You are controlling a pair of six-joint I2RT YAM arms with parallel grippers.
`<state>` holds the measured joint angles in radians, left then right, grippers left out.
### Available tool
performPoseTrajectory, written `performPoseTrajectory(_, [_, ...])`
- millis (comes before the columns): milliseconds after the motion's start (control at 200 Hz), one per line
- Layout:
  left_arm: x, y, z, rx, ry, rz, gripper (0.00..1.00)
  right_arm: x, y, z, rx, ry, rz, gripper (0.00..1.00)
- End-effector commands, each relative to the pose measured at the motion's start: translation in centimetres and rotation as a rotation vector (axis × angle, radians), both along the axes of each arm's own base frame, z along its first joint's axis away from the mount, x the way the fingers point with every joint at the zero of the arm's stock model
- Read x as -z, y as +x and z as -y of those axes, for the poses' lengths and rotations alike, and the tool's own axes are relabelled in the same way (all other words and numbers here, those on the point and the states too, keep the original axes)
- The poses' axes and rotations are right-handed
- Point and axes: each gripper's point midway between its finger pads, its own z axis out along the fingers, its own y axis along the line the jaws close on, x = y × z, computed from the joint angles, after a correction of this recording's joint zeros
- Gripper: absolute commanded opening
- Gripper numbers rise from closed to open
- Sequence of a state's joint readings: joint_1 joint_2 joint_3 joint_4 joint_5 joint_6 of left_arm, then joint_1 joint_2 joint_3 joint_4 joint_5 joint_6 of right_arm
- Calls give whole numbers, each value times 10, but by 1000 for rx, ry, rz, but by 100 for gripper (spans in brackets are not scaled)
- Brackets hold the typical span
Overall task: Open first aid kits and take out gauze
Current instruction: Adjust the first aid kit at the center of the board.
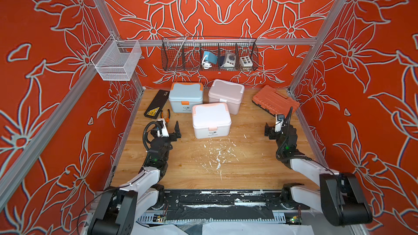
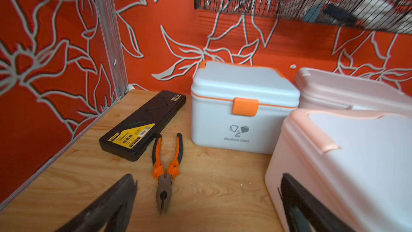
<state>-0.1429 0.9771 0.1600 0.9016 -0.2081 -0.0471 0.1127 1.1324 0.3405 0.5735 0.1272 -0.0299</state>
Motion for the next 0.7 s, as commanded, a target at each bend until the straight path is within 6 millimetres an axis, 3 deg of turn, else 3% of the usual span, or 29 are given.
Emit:
performPoseTrajectory(0, [-16, -3, 6, 0, -82, 5, 98, -23, -8, -7, -7, 99, -3, 98])
performPoseTrajectory(215, [-63, -2, 39, 170, -410, -20, 98, -83, -40, -29, -71, 400, 1, 97])
performPoseTrajectory(395, [-90, -8, 65, 306, -462, -103, 98, -114, -64, -44, -136, 531, -28, 97])
performPoseTrajectory(525, [-74, -9, 47, 200, -648, -101, 98, -117, -55, -53, -138, 668, -53, 98])
performPoseTrajectory(590, [-69, -8, 47, 217, -691, -78, 98, -120, -43, -69, -216, 704, -71, 98])
performPoseTrajectory(696, [-55, -4, 55, 249, -729, -108, 98, -111, -19, -100, -324, 756, -256, 97])
